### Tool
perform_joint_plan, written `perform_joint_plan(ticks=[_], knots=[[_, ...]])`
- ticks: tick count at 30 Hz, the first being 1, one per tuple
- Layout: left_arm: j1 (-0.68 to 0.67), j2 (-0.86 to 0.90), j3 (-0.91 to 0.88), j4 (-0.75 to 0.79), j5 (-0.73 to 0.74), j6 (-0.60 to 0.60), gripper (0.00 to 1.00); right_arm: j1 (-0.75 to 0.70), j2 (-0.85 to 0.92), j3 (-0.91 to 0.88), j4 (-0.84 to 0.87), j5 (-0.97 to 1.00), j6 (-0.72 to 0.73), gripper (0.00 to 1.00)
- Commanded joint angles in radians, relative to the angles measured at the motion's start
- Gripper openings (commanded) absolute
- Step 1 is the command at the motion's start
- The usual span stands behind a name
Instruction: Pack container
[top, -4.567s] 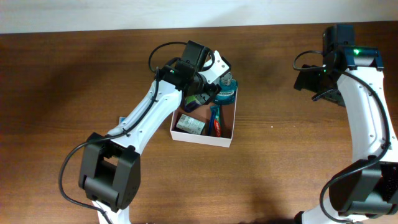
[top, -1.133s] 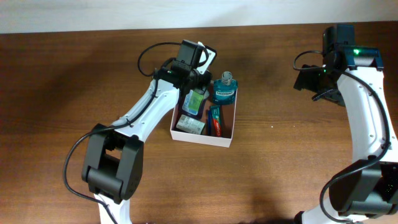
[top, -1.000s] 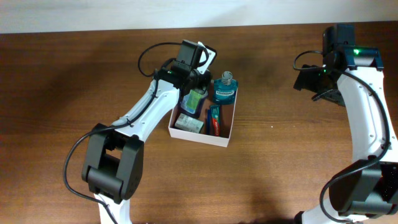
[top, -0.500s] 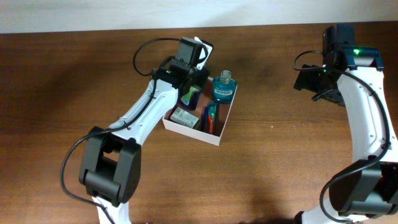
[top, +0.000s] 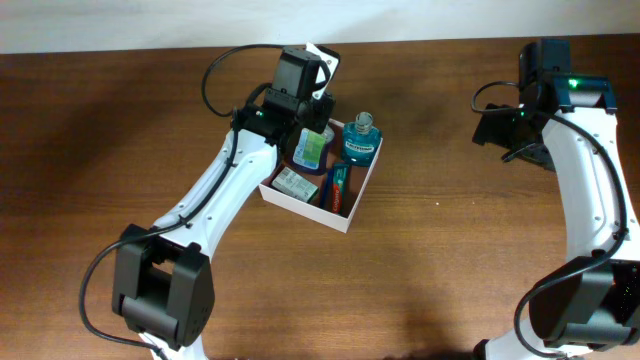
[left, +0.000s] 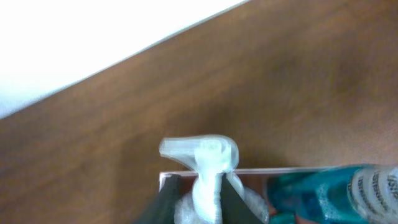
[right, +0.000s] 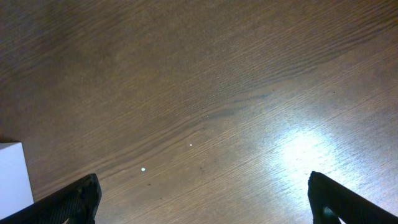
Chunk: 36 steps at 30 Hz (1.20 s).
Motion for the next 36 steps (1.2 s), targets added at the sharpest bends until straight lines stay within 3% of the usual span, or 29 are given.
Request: perform_joint_plan(ticks=[1,5,9,36], knots=[[0.008,-0.030,0.017,-0.077,-0.008,-0.027,0.47,-0.002,-0.008,0.013,0.000,0.002,0.001,0.99],[0.014,-0.009,-0.014,-0.095,-0.008,-0.179,0.56,-0.002,-0.008,0.013,0.000,0.002,0.001,0.99],[0.014,0.025,-0.014,-0.021,-0.008,-0.181,0.63,-0.002,-0.008,0.013,0.000,0.002,0.001,0.99],[0.014,0.186,-0.014,0.172,0.081,-0.211,0.61,-0.002,-0.008,0.013,0.000,0.002,0.001,0.99]])
